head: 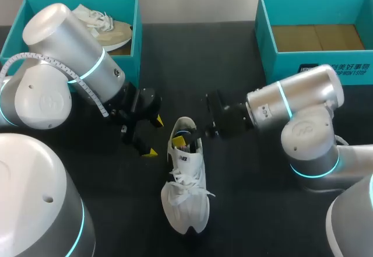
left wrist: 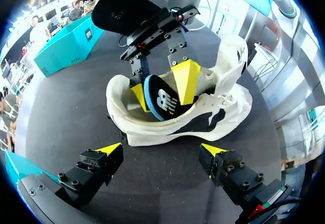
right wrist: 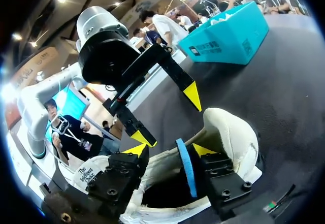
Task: Take the shoe out of the shoebox, open the shoe tongue, remove and reinsert the insole, then place the shoe into the shoebox
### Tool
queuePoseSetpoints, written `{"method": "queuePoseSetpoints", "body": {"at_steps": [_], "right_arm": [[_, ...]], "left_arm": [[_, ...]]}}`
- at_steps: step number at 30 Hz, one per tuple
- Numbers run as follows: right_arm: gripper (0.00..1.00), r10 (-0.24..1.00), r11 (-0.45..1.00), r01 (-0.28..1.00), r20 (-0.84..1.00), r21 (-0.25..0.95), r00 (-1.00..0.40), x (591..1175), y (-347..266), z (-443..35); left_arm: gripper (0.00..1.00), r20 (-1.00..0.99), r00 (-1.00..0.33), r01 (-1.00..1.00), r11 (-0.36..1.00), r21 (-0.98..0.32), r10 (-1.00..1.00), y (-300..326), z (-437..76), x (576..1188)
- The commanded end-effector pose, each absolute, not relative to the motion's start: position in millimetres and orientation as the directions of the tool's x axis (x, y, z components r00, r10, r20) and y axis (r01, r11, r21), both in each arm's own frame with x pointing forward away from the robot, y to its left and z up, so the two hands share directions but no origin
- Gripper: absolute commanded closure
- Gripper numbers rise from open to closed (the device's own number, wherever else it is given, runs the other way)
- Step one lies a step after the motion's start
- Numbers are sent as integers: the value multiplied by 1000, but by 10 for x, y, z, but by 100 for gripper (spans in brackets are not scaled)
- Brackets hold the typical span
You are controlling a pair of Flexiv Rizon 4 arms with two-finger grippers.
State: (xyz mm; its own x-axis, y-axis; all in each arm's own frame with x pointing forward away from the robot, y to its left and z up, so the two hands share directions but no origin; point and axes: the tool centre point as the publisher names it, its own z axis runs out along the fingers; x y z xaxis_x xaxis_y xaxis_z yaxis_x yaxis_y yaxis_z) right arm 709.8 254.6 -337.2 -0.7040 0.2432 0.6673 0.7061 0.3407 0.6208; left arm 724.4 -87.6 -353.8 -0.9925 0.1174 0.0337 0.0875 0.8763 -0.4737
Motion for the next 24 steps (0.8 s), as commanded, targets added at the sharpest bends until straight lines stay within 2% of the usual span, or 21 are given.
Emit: {"method": "queuePoseSetpoints", "body": {"at_steps": [1, 13, 24], "right_arm": [[15, 256, 385, 700, 659, 602, -707, 7153, 2563, -3293], [19, 281, 417, 700, 650, 579, -705, 7103, 2549, -3248], [17, 339, 423, 714, 633, 558, -696, 7012, 2446, -3168]], "left_arm": [[0, 33, -992, 88, 876, -474, 118, -875, -3548, 7245], [0, 33, -992, 88, 876, -474, 118, -875, -3548, 7245], [0, 33, -992, 88, 876, -474, 118, -875, -3548, 7245]]}}
